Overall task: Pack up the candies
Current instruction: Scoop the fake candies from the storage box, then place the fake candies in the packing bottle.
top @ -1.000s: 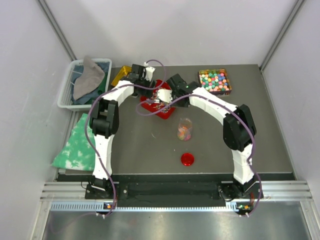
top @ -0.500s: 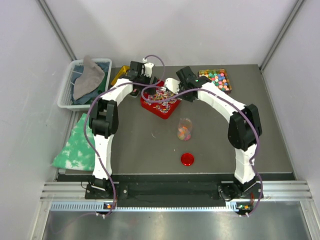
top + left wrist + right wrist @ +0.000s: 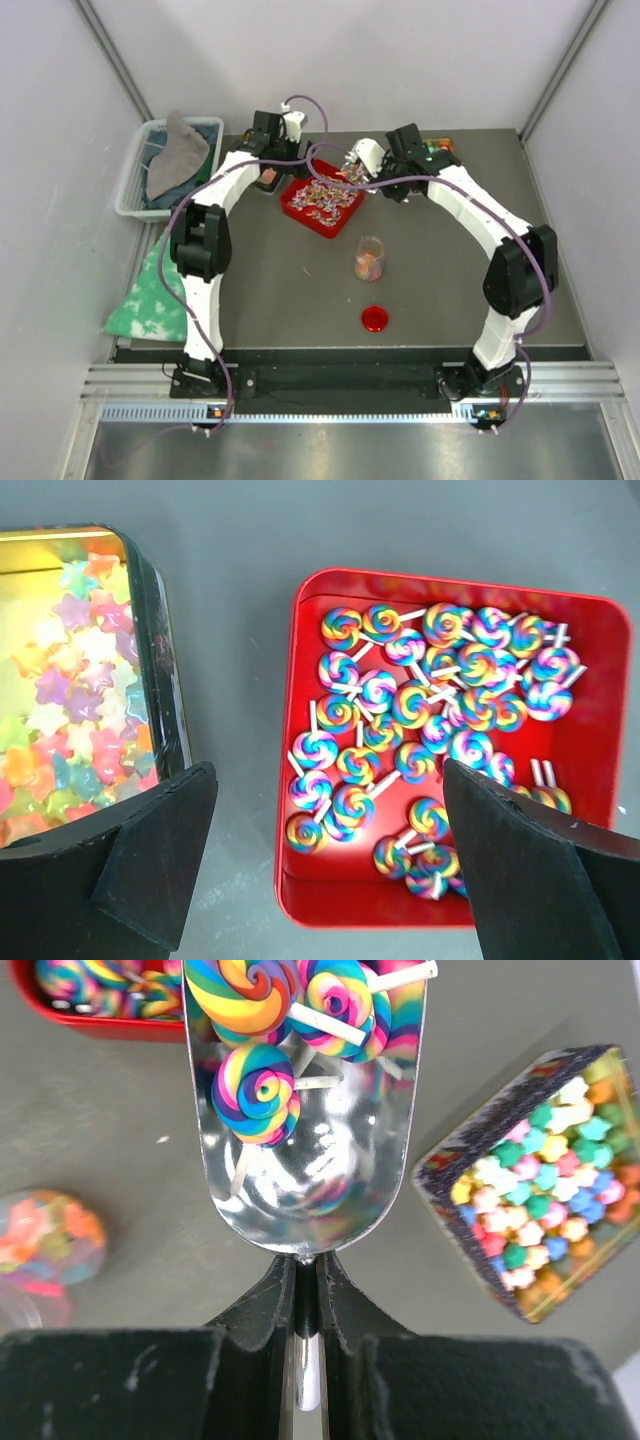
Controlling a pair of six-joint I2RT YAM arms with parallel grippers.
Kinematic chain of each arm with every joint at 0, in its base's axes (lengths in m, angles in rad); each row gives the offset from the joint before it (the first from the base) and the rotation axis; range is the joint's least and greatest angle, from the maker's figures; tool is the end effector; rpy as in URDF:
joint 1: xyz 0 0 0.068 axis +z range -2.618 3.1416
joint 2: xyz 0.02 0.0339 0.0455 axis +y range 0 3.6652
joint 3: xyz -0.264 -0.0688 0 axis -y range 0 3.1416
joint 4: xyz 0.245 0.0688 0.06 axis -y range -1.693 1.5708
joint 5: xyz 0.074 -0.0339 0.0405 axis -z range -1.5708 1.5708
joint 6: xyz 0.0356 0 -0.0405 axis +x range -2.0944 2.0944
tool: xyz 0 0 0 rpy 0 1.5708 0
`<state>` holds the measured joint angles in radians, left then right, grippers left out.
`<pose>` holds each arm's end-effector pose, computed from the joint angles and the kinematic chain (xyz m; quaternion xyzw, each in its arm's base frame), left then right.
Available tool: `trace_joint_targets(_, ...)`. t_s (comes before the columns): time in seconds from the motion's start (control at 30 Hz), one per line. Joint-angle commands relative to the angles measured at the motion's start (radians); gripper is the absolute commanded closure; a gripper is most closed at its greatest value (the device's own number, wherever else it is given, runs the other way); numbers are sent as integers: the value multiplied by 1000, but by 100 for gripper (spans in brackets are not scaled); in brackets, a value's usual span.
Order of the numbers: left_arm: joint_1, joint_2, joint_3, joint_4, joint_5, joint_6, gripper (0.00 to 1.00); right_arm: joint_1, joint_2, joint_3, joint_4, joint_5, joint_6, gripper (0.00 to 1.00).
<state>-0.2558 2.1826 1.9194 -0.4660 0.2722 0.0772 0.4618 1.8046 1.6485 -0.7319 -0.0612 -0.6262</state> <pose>0.4857 -0.1369 0.2517 0.2045 0.8826 -0.1594 0.3921 0.3586 0.1809 0.3065 -0.4962 0.8006 0.0013 0.3359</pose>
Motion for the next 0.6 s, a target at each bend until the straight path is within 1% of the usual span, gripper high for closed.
trace_joint_targets(0.0,9,-116,4,-16,27,-16,1,-29,-117,-38,31,-144,78,100)
trace_joint_targets(0.2,7,-205,-62,-60,41,-1,1,-38,-240,-151,5,-238,105,100)
trace_joint_targets(0.37,7,-277,-131,-103,33,32,1,-41,-344,-233,-4,-253,112,100)
trace_joint_targets(0.43,7,-310,-155,-120,30,41,1,-41,-384,-243,-58,-281,100,100)
trace_joint_targets(0.57,7,-356,-184,-189,27,61,1,-43,-450,-276,-126,-273,80,100)
